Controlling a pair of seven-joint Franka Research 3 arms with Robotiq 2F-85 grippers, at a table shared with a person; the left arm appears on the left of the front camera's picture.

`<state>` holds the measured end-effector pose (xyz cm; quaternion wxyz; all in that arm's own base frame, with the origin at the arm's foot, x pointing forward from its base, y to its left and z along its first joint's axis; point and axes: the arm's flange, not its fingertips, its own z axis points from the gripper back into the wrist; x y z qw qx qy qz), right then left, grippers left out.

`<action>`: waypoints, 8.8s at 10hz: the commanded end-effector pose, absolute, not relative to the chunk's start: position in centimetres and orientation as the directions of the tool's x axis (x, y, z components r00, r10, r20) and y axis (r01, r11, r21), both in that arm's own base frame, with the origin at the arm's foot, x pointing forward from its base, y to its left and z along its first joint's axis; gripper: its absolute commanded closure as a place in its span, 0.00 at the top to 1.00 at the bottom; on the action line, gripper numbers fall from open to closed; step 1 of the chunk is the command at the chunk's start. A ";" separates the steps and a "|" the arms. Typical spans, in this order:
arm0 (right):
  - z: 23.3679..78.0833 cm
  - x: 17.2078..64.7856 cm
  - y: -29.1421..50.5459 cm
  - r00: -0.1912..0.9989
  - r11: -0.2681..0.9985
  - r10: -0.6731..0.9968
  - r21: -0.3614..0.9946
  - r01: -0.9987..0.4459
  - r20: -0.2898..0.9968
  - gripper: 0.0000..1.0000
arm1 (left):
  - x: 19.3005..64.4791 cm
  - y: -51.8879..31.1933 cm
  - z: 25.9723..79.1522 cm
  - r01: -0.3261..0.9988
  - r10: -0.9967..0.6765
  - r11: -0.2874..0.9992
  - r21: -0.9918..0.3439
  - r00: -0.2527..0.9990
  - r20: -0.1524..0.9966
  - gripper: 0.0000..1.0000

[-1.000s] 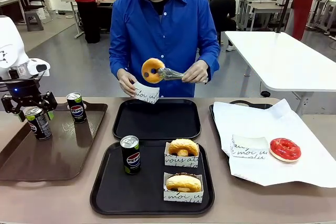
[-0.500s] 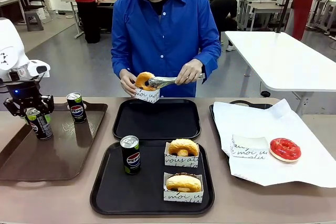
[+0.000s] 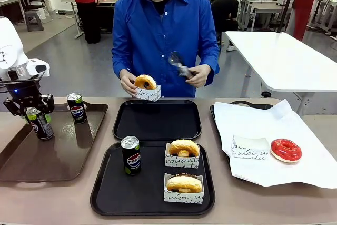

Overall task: Set up donuts and drinks on trays.
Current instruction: Pick up one Pepsi coke from the Handle tray and place it on the Flat Tray without a Pepsi coke.

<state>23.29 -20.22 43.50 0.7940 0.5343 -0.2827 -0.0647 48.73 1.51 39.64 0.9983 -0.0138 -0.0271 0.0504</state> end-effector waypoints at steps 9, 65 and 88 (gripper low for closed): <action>43.4 23.4 -20.3 0.825 0.411 -0.406 0.885 -0.220 0.394 1.00 | 38.4 -0.2 52.1 0.056 -0.048 0.997 -0.048 0.989 0.142 0.00; 43.4 23.4 -20.3 0.825 0.411 -0.406 0.885 -0.220 0.394 1.00 | 45.2 -24.0 47.5 0.696 -0.698 0.715 0.059 0.707 0.113 0.58; 43.4 23.4 -20.3 0.825 0.411 -0.406 0.885 -0.220 0.394 1.00 | 38.9 -13.8 48.5 0.752 -0.752 0.659 0.032 0.656 0.066 0.58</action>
